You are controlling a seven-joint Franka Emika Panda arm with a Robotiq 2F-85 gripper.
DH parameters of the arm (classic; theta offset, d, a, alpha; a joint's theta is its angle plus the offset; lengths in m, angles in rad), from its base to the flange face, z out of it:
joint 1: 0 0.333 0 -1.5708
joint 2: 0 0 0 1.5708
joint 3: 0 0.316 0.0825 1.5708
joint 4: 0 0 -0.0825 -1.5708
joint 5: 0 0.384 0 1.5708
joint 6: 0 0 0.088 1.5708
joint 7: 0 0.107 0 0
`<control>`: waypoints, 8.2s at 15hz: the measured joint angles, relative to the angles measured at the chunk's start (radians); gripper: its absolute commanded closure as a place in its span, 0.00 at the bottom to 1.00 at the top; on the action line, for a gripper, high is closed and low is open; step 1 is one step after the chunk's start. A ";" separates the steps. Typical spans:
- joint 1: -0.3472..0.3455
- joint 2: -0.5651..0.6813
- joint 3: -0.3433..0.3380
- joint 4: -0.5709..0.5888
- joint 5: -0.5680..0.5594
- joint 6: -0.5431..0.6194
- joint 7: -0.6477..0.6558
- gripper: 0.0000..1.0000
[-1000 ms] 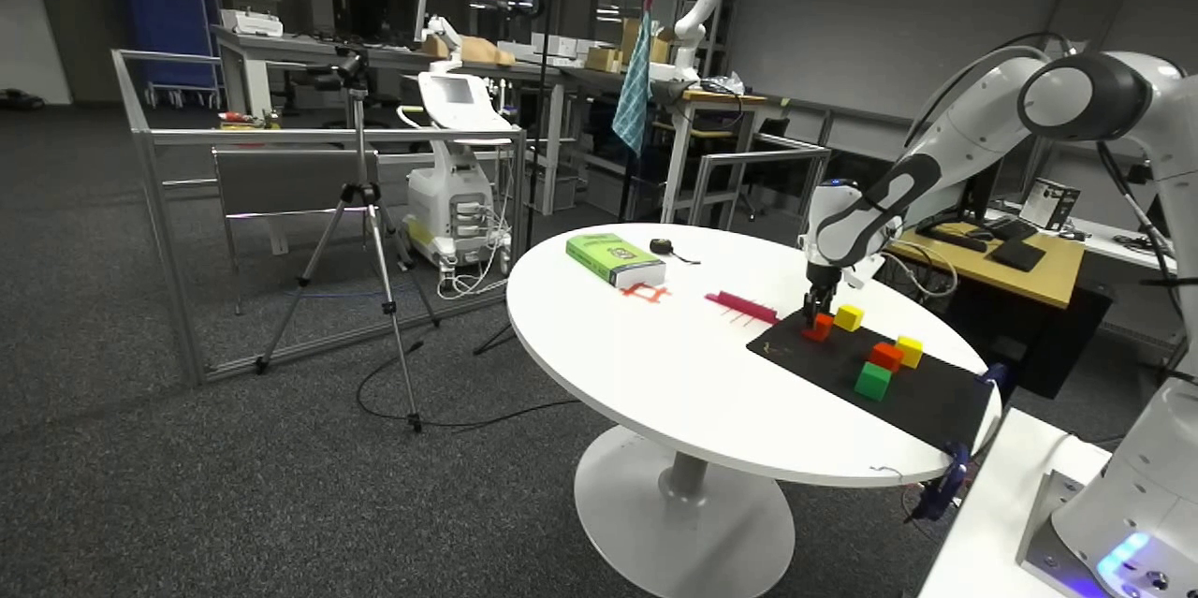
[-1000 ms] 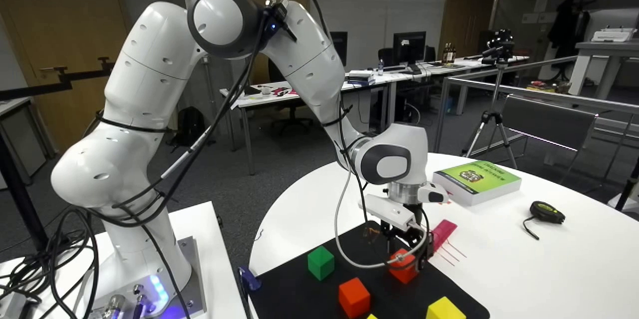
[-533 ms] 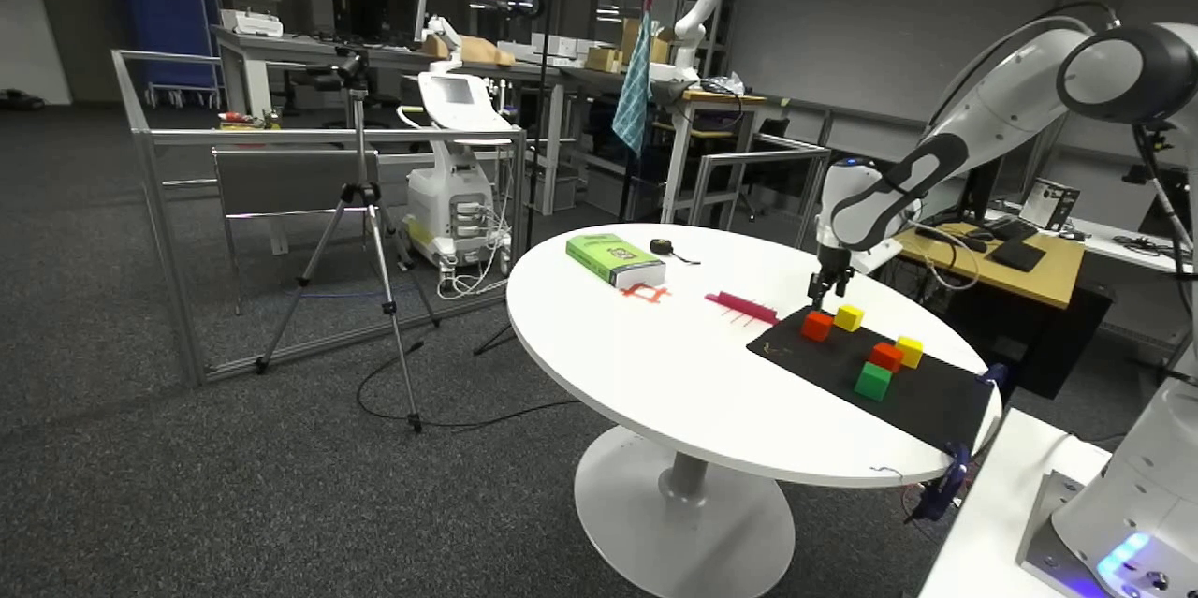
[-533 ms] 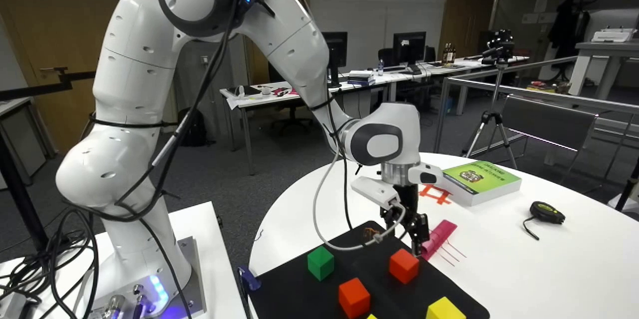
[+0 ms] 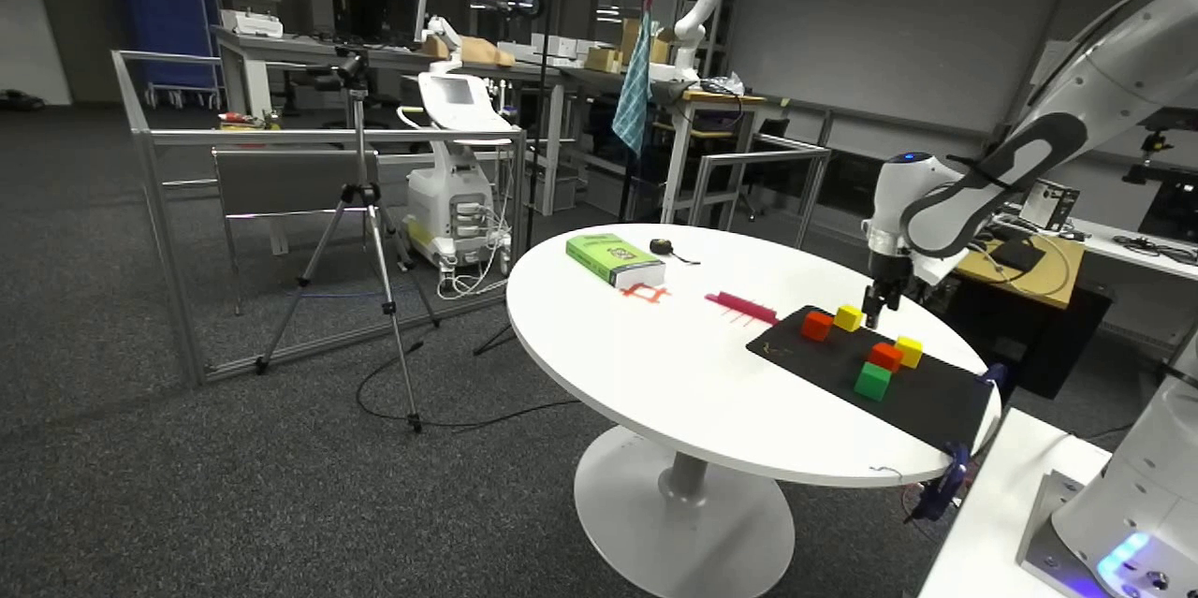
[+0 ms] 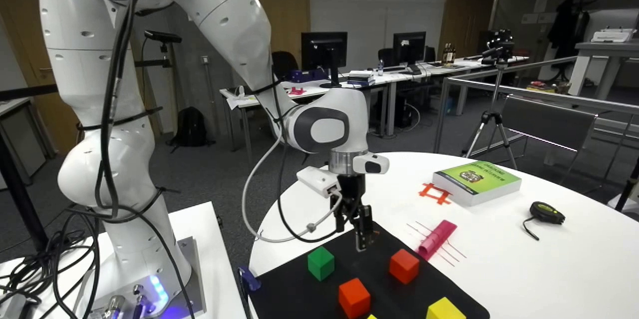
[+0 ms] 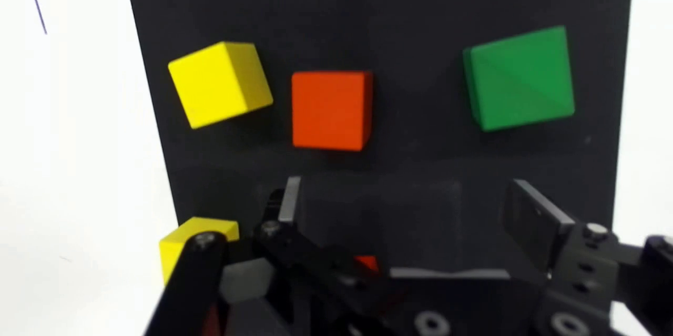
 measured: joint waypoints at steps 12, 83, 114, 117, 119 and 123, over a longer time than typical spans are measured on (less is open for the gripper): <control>-0.014 -0.245 0.054 -0.270 0.056 -0.058 -0.012 0.00; -0.024 0.093 0.085 0.202 0.170 -0.095 -0.221 0.68; -0.113 0.475 0.112 0.649 0.274 -0.232 -0.390 0.68; -0.119 0.481 0.115 0.651 0.275 -0.232 -0.400 0.68; -0.119 0.482 0.117 0.651 0.275 -0.232 -0.401 0.68; -0.119 0.484 0.122 0.651 0.275 -0.236 -0.401 0.68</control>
